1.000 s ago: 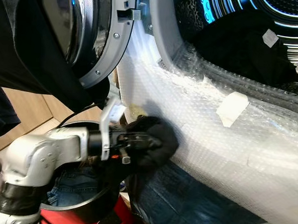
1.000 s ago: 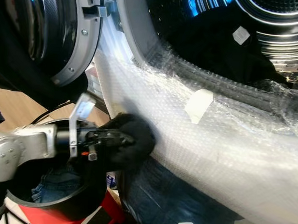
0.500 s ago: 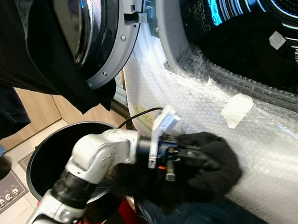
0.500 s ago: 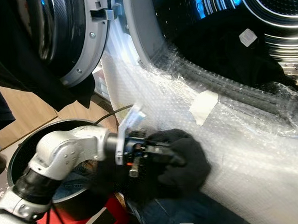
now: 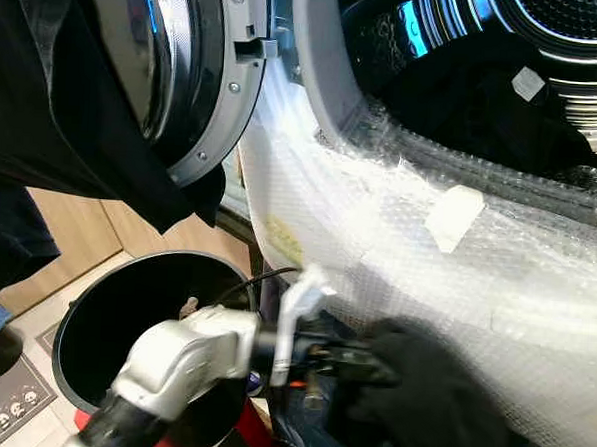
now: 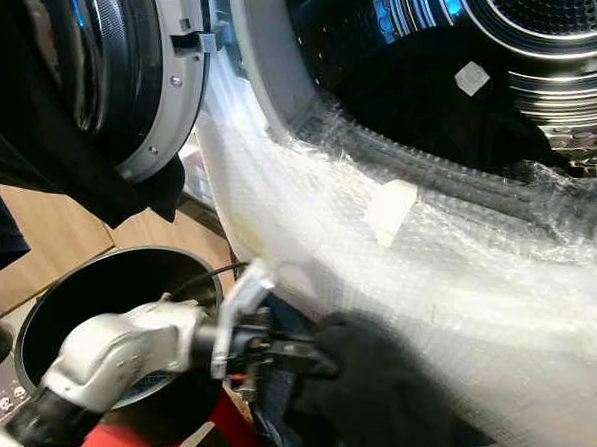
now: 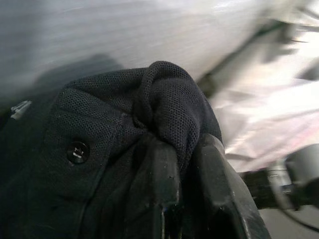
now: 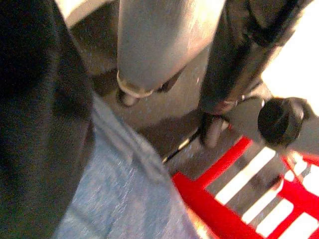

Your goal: Clothes washing

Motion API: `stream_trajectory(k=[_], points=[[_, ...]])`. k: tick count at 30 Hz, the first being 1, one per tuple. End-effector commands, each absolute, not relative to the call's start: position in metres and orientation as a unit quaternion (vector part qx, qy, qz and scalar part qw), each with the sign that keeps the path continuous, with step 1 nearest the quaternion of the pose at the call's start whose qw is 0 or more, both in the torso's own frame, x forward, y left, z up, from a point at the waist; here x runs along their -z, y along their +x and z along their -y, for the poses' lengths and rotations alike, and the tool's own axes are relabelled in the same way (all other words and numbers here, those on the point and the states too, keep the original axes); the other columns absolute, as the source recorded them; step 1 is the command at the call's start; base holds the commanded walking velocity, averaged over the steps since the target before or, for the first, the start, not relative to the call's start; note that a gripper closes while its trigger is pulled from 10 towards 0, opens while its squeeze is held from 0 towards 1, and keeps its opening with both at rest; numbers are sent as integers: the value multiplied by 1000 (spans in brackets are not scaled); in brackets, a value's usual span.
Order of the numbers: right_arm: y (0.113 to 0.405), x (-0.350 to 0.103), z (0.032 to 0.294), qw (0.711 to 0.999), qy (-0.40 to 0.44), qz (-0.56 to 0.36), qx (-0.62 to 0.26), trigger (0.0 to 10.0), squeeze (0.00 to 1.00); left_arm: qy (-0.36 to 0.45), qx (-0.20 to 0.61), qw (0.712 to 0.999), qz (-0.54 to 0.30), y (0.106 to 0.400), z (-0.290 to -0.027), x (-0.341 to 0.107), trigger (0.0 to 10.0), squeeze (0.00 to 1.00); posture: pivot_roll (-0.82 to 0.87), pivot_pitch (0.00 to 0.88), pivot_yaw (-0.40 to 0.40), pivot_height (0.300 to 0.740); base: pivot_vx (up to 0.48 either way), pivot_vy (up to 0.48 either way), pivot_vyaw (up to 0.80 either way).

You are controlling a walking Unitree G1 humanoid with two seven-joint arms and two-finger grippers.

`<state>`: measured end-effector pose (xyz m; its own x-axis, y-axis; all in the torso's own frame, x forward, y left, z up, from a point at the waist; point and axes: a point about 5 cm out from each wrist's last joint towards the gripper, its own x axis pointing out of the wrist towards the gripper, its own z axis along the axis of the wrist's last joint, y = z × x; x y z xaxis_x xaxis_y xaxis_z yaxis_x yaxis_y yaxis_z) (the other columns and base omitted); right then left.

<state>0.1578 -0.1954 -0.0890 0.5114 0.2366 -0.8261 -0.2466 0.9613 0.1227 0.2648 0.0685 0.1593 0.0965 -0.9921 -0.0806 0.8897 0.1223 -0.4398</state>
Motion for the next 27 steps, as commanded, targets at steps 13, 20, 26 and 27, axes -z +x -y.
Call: stream_trajectory(k=[13,20,26,27], points=[[157,83,180,853,47,-447,-266,10000,0,-134,384,869,-281,301,-133,-111,0,0,26,20,17,740,0,0,0],[160,82,185,856,43,-448,-256,10000,0,-173,306,867,-353,297,-147,-87,0,0,33,41,23,740,0,0,0],[164,80,182,857,48,-441,-262,10000,0,-209,206,865,-407,292,-164,-66,0,0,36,50,23,740,0,0,0],[165,80,182,857,48,-441,-263,10000,0,-215,198,864,-410,291,-165,-66,0,0,44,56,24,740,0,0,0]])
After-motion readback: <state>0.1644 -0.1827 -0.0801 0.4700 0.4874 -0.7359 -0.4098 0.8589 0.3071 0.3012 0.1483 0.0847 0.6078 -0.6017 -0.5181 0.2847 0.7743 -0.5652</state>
